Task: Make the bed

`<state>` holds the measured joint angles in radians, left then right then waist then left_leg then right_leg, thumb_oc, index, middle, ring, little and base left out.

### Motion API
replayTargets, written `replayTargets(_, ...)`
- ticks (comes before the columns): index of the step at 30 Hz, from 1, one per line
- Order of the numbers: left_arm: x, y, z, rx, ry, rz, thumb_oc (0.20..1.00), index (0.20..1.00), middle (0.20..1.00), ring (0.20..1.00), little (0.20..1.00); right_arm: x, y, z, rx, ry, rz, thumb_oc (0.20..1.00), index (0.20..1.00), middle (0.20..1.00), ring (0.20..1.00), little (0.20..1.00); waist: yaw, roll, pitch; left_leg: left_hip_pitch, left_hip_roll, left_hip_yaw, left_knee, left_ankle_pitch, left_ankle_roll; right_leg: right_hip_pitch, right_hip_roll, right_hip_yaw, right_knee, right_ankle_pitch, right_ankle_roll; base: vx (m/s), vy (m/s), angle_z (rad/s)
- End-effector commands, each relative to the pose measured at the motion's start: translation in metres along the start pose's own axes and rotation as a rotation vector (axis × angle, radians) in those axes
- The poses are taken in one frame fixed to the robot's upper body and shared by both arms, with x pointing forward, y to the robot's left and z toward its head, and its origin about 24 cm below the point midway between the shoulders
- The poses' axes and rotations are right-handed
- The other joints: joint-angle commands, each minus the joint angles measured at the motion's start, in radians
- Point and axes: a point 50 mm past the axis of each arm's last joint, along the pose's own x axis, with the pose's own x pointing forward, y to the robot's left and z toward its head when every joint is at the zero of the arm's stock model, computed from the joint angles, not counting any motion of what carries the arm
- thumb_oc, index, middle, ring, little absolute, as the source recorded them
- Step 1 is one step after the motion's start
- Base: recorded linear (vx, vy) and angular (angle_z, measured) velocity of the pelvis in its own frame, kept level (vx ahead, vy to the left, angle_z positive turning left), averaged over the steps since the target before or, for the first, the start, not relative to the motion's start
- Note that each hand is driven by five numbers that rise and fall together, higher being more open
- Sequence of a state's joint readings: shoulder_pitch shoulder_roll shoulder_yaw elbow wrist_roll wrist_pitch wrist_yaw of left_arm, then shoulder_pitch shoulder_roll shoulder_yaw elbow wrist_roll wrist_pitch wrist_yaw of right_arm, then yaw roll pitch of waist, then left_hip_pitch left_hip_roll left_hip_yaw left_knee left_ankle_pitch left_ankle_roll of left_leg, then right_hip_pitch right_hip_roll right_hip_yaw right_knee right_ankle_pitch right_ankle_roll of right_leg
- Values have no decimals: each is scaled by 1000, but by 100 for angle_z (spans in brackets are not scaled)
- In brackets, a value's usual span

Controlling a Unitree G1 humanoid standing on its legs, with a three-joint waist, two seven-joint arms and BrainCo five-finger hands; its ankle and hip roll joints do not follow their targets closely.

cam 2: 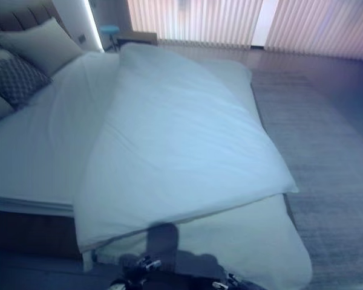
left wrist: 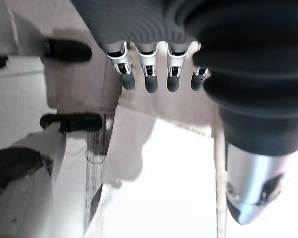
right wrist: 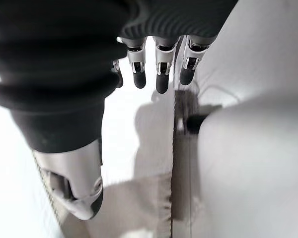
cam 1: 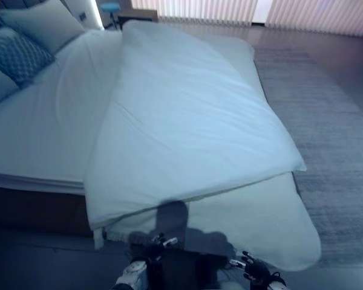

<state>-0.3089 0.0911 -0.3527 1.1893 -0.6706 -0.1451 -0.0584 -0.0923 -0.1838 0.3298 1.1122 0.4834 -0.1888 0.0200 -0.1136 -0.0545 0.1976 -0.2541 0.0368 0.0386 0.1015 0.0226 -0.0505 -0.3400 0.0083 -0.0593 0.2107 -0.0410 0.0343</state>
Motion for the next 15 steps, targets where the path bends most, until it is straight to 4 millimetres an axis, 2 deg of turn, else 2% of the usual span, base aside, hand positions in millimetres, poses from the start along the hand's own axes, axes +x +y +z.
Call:
replayTargets(1, 11, -30, 62, -231, -208, -20, 1000, 1000, 1000, 1000, 1000, 6, 11, 49, 6, -195, 40, 1000, 1000, 1000, 1000, 1000, -36, -7, 43, -199, -19, 39, 126, 4, -10, -110, -13, 26, 91, 18, 67, -114, -4, 14)
replayTargets(2, 12, -30, 62, -231, -208, -20, 1000, 1000, 1000, 1000, 1000, 6, 11, 49, 6, -195, 40, 1000, 1000, 1000, 1000, 1000, -37, -6, 39, -206, -19, 39, 130, 3, -10, -116, -13, 26, 93, 17, 67, -146, -2, 10)
replayTargets(3, 12, -32, 74, -268, -242, -17, 1000, 1000, 1000, 1000, 1000, 6, 11, 54, 6, -211, 45, 1000, 1000, 1000, 1000, 1000, -40, -5, 43, -237, -15, 43, 152, -2, -15, -147, -15, 21, 113, 13, 68, -106, 9, 1)
replayTargets(4, 12, -35, 98, -310, -312, -23, 1000, 1000, 1000, 1000, 1000, 5, 15, 66, -6, -259, 74, 1000, 1000, 1000, 1000, 1000, -50, -7, 54, -298, -3, 49, 204, -16, -20, -213, -19, 22, 164, 1, 71, -106, 9, -2)
replayTargets(5, 12, -35, 98, -310, -312, -23, 1000, 1000, 1000, 1000, 1000, 5, 15, 66, -6, -259, 74, 1000, 1000, 1000, 1000, 1000, -51, -6, 51, -305, -3, 48, 209, -18, -20, -219, -19, 21, 168, 0, 71, -99, 2, -4)
replayTargets(7, 11, -37, 125, -368, -378, -21, 1000, 1000, 1000, 1000, 1000, 4, 16, 75, -3, -295, 85, 1000, 1000, 1000, 1000, 1000, -65, -14, 64, -364, 14, 52, 273, -39, -26, -274, -22, 14, 220, -18, 70, -61, -5, -4)
replayTargets(10, 10, -40, 145, -413, -426, -30, 1000, 1000, 1000, 1000, 1000, 3, 16, 82, 12, -322, 91, 1000, 1000, 1000, 1000, 1000, -82, -18, 70, -443, 33, 50, 360, -64, -34, -347, -17, 13, 281, -37, 65, -32, -6, -6)
replayTargets(11, 10, -40, 145, -413, -426, -30, 1000, 1000, 1000, 1000, 1000, 3, 16, 82, 12, -322, 91, 1000, 1000, 1000, 1000, 1000, -82, -17, 67, -450, 34, 49, 366, -67, -34, -352, -16, 12, 285, -38, 65, -13, -3, -14)
replayTargets(12, 7, -40, 158, -427, -462, -39, 1000, 1000, 1000, 1000, 1000, 2, 16, 88, -9, -343, 96, 1000, 1000, 1000, 1000, 1000, -92, -20, 75, -477, 43, 45, 396, -80, -33, -380, -11, 11, 307, -46, 63, 1, -2, -8)
replayTargets(13, 7, -40, 158, -428, -462, -39, 1000, 1000, 1000, 1000, 1000, 2, 16, 88, -10, -343, 96, 1000, 1000, 1000, 1000, 1000, -93, -18, 72, -483, 44, 44, 401, -83, -33, -385, -11, 10, 310, -47, 63, -2, 28, -10)
replayTargets(15, 5, -42, 175, -494, -505, -52, 1000, 1000, 1000, 1000, 1000, 3, 15, 96, -1, -363, 84, 1000, 1000, 1000, 1000, 1000, -96, -18, 83, -521, 49, 44, 436, -96, -32, -420, -10, 15, 338, -54, 66, 2, 42, -13)
